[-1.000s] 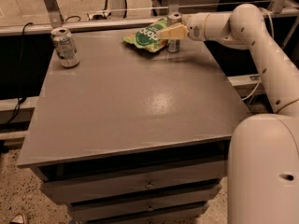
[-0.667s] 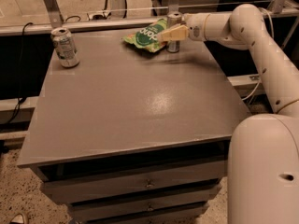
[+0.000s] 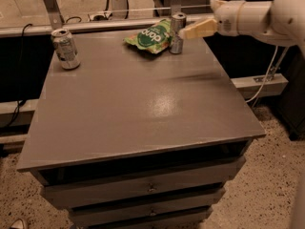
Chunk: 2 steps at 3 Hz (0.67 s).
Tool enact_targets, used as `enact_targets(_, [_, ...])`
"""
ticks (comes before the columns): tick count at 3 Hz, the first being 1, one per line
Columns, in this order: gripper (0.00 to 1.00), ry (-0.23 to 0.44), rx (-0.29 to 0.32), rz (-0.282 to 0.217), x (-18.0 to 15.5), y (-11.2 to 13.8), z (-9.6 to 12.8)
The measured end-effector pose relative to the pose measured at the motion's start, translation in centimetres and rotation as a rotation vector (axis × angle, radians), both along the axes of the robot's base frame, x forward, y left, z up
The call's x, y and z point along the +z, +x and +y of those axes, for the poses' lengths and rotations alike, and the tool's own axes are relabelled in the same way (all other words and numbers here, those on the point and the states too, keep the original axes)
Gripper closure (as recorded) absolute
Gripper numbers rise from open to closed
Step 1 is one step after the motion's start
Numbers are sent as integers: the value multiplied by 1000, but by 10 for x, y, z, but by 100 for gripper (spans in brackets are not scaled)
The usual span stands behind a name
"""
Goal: Move redbull can near green rice chip bag
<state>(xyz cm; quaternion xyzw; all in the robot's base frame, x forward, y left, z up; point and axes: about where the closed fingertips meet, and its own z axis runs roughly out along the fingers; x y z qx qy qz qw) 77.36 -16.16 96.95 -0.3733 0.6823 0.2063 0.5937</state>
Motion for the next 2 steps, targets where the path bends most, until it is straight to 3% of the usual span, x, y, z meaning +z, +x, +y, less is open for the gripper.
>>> enact_targets(1, [0,-70,-47,-93,47,-68,-26])
enact_targets(2, [0,-94,-44,-49,26,-91,-27])
